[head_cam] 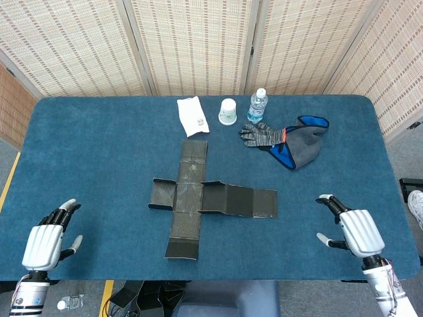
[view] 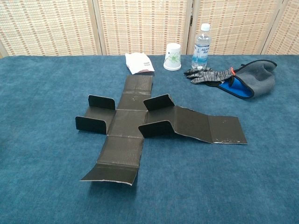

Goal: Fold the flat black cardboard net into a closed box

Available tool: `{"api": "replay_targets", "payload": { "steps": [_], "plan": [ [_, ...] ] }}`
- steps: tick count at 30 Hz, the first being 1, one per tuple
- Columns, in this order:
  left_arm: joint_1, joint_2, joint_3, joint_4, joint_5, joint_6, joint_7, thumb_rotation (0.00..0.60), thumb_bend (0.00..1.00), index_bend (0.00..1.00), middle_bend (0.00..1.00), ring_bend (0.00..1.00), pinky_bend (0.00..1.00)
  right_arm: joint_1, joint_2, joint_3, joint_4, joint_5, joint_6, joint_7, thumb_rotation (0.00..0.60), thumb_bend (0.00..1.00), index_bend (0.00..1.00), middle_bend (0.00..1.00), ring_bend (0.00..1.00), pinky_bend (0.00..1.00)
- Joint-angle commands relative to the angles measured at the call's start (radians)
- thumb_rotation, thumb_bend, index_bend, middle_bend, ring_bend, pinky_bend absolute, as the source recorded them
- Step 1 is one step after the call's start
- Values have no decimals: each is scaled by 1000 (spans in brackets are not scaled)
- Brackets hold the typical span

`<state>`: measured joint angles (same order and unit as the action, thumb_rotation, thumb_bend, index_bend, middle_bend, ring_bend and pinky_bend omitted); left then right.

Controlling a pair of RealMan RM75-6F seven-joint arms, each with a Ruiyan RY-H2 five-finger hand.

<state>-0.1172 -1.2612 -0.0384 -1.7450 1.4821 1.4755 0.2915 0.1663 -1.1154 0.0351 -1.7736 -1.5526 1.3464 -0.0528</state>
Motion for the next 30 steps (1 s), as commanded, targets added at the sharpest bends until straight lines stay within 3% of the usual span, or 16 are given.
{"api": "replay_targets", "payload": {
  "steps": [1,6,14,20,30],
  "plan": [
    [-1,-3,2,2,8,2,-2,600,274,174,160,209,348,54,-30,24,-79,104,-100,-151,600,19,216,244,828,999],
    [-3,4,6,3,23,2,-6,600,274,174,160,209,348,120,-93,65,-167,296,-188,-344,600,0,157,244,838,1000],
    [-7,15,13,0,39,-4,-25,600,274,174,160,209,348,260,-182,108,-227,593,-242,-635,600,0,132,223,842,1000],
    [-11,18,14,7,48,-6,-34,600,274,174,160,208,348,369,-268,132,-218,789,-212,-790,600,0,129,179,842,1000],
    [-19,24,14,22,56,-16,-56,600,274,174,159,208,348,509,-434,163,-137,996,-88,-954,600,0,129,164,842,1000]
  ]
}}
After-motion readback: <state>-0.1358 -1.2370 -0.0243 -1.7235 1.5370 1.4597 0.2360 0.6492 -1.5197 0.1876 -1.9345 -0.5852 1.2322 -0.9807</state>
